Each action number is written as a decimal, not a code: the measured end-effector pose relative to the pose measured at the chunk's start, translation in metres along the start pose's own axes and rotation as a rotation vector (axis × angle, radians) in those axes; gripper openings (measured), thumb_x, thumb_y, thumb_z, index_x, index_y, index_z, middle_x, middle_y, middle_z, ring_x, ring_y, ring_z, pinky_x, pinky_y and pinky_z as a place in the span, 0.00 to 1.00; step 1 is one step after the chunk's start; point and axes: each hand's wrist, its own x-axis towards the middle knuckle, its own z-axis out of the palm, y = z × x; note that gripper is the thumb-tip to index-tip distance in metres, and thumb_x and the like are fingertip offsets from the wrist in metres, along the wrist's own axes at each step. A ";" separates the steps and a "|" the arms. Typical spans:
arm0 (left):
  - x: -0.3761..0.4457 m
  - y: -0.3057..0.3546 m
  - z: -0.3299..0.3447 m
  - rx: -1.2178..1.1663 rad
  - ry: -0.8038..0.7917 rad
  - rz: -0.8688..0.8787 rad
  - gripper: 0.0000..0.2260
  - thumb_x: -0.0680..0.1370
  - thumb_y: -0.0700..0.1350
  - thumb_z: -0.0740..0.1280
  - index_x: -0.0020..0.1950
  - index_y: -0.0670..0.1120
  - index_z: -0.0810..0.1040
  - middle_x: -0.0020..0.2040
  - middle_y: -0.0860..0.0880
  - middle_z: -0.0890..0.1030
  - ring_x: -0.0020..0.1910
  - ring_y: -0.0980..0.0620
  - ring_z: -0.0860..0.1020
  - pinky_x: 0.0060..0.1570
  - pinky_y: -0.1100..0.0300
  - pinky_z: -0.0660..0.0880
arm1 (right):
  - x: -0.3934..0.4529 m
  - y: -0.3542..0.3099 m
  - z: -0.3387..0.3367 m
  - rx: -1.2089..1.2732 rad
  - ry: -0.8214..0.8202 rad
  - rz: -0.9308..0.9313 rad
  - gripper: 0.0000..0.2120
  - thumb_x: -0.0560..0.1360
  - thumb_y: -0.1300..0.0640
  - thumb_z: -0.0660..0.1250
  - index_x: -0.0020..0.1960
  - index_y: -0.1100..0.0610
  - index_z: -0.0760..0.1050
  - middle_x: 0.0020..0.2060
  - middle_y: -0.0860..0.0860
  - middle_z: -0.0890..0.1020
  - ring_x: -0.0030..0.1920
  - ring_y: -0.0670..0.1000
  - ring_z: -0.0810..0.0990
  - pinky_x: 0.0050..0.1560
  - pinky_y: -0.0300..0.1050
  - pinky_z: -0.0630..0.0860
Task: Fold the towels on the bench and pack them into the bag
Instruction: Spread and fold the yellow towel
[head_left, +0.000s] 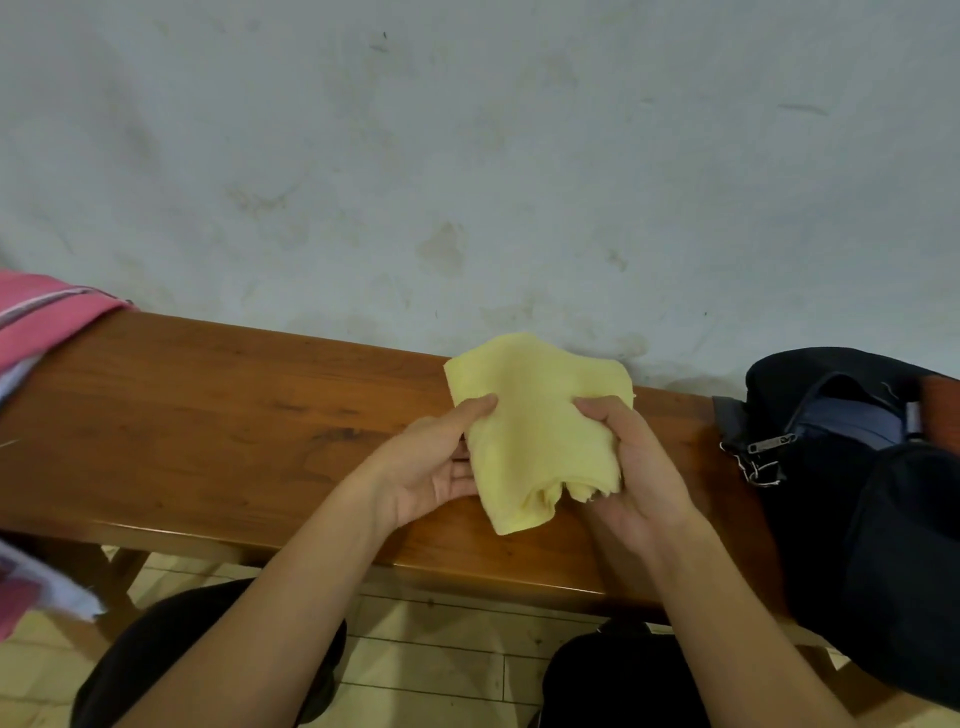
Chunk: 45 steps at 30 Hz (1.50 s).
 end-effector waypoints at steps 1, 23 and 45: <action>0.000 0.000 0.000 -0.042 -0.040 -0.017 0.19 0.76 0.51 0.71 0.62 0.43 0.78 0.53 0.43 0.85 0.54 0.45 0.84 0.55 0.49 0.79 | 0.000 0.000 -0.001 -0.005 0.013 -0.011 0.19 0.75 0.59 0.66 0.65 0.63 0.75 0.52 0.59 0.83 0.47 0.56 0.82 0.35 0.46 0.76; 0.009 0.016 0.106 -0.164 -0.437 0.130 0.29 0.70 0.34 0.70 0.71 0.45 0.71 0.63 0.36 0.79 0.58 0.37 0.80 0.48 0.48 0.80 | -0.059 -0.111 -0.091 -0.356 0.289 -0.239 0.30 0.76 0.70 0.63 0.66 0.39 0.68 0.55 0.58 0.76 0.35 0.52 0.79 0.29 0.45 0.75; 0.125 -0.002 0.426 0.491 -0.529 0.424 0.28 0.78 0.34 0.66 0.75 0.54 0.67 0.67 0.48 0.72 0.57 0.54 0.76 0.55 0.62 0.77 | -0.112 -0.281 -0.340 -1.111 0.785 -0.361 0.21 0.75 0.64 0.65 0.63 0.45 0.79 0.62 0.49 0.76 0.39 0.41 0.75 0.35 0.29 0.70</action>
